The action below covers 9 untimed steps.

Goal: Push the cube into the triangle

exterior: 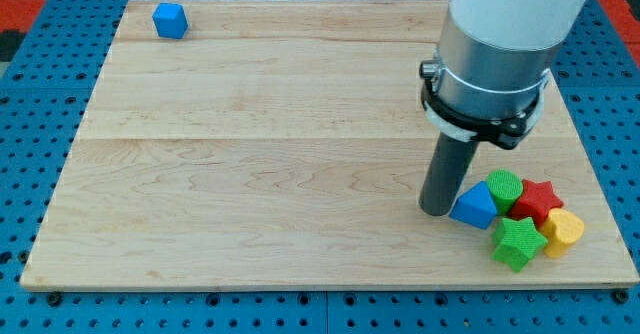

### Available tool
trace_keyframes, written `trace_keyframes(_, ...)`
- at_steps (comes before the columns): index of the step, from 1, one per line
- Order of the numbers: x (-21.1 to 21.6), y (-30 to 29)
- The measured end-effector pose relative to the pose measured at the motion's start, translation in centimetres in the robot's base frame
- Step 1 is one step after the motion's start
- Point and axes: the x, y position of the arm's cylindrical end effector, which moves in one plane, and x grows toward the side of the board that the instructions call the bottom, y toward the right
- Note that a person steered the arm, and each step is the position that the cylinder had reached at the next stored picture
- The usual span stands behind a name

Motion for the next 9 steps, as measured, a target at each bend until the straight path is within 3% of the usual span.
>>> trace_keyframes(2, -2.3, -11.6)
trace_keyframes(7, -19.9, -38.6)
trace_keyframes(9, -27.1, -36.9)
